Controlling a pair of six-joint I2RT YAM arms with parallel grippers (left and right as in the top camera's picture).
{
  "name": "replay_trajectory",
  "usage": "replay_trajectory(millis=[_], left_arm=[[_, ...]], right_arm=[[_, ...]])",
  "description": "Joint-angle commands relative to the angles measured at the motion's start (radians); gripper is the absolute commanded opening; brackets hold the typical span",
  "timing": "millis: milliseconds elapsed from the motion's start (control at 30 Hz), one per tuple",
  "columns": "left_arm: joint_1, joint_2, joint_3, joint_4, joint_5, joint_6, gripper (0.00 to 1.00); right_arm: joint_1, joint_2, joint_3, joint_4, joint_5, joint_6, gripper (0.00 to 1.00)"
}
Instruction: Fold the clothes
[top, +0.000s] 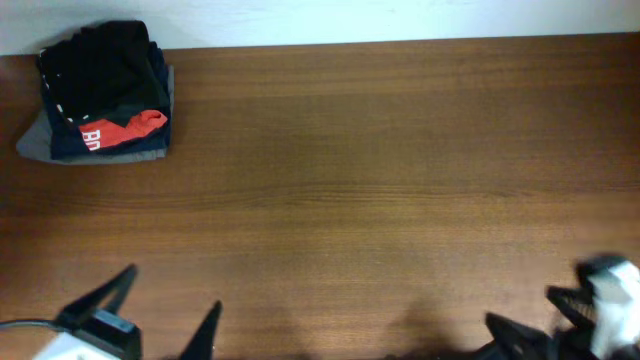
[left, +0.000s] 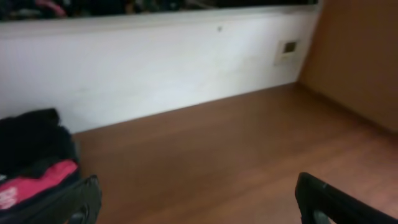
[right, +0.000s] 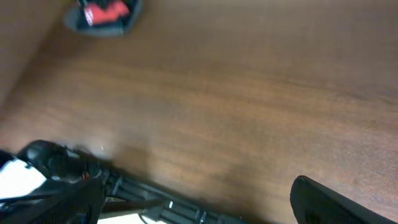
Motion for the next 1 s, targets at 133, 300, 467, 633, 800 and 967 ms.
replay_trajectory(millis=[133,300,467,633,800,967], left_arm=[[-0.004,-0.155,-0.399,0.155,0.174,-0.050,0.99],[-0.004,-0.171,-0.579,0.170,0.224,-0.049,0.99],[-0.004,-0.171,-0.704,0.319,0.240,-0.049,0.99],[-0.004,-0.170,-0.769,0.403,0.220,-0.048,0.99],[-0.004,-0.171,-0.772,0.400,0.164,-0.048,0.99],[-0.004,-0.171,-0.772,0.397,0.164,-0.048,0.99]], right_arm=[[-0.008,-0.195,-0.116,0.010,0.137,0.142,0.99],[-0.008,-0.391,-0.325,0.081,0.157,0.215,0.99],[-0.007,-0.565,-0.531,0.251,0.193,0.224,0.99],[-0.006,-0.593,-0.612,0.350,0.307,0.224,0.99],[-0.006,-0.593,-0.649,0.355,0.420,0.224,0.99],[-0.006,-0.593,-0.656,0.356,0.422,0.224,0.99]])
